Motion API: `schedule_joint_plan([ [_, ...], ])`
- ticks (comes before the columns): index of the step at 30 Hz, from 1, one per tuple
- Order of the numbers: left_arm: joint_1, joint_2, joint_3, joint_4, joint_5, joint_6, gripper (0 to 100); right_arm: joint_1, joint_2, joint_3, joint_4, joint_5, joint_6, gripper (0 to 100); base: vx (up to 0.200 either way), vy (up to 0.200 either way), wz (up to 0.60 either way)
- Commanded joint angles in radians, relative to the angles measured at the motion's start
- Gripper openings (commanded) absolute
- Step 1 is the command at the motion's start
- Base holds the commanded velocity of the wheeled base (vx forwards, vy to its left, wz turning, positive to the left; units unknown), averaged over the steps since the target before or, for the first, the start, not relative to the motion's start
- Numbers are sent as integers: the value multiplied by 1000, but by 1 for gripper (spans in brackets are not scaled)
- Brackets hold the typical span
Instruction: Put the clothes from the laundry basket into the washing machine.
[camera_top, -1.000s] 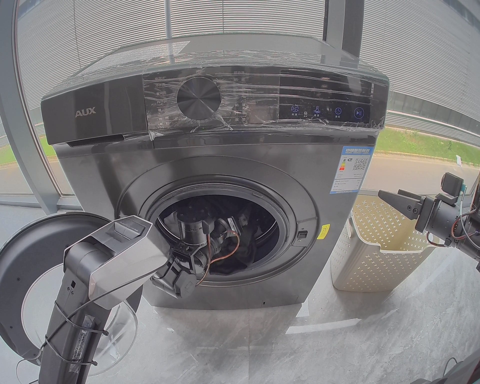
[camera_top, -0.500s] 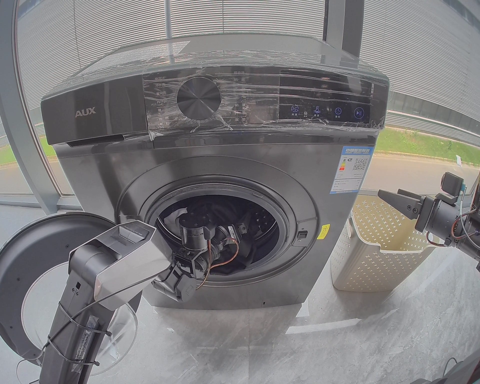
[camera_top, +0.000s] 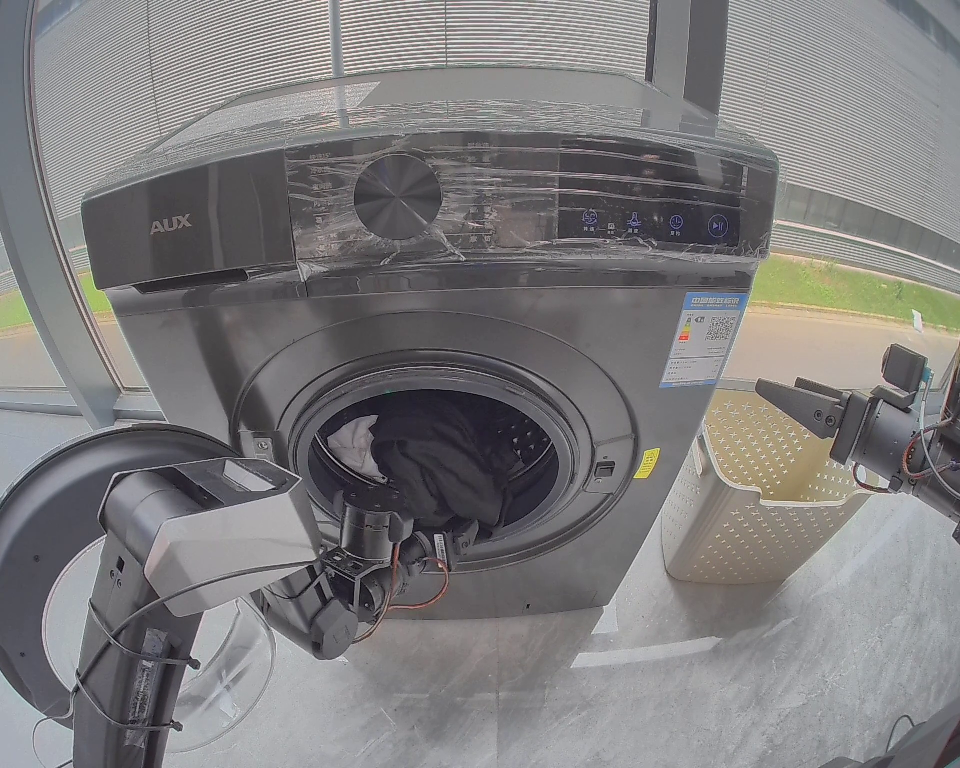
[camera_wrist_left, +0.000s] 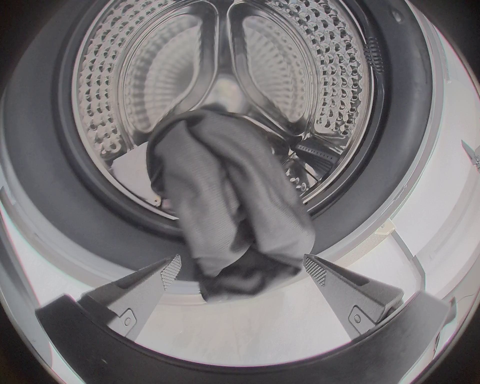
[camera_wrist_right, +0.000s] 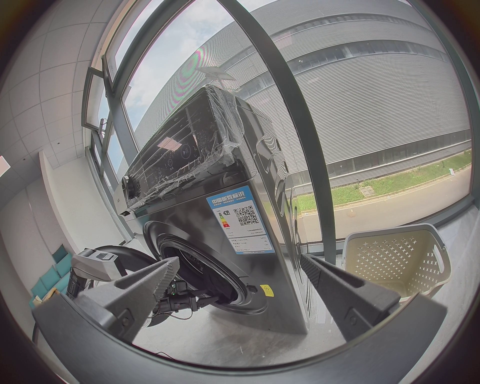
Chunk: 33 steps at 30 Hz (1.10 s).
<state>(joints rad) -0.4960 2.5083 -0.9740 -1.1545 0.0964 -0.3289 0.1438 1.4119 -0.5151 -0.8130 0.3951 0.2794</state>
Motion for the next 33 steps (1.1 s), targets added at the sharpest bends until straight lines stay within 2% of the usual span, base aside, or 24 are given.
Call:
schedule_joint_plan([
  [1, 31, -48, 74, -7, -1, 4, 100, 2, -4, 0, 0, 1, 0, 100, 0, 0, 0],
  [7, 30, -32, 46, -45, -4, 1, 100, 2, -7, 0, 0, 1, 0, 100, 0, 0, 0],
  [10, -6, -25, 61, -102, -3, -1, 100, 2, -5, -3, -2, 1, 1, 100, 0, 0, 0],
  [14, -24, -17, 94, -105, -1, -1, 100, 2, -7, -5, -2, 1, 1, 100, 0, 0, 0],
  [25, -32, 101, -98, -103, 0, 1, 100, 2, -7, -5, 0, 1, 1, 100, 0, 0, 0],
  [33, -39, 116, -127, -103, -1, 2, 100, 2, -4, -5, -2, 1, 1, 100, 0, 0, 0],
])
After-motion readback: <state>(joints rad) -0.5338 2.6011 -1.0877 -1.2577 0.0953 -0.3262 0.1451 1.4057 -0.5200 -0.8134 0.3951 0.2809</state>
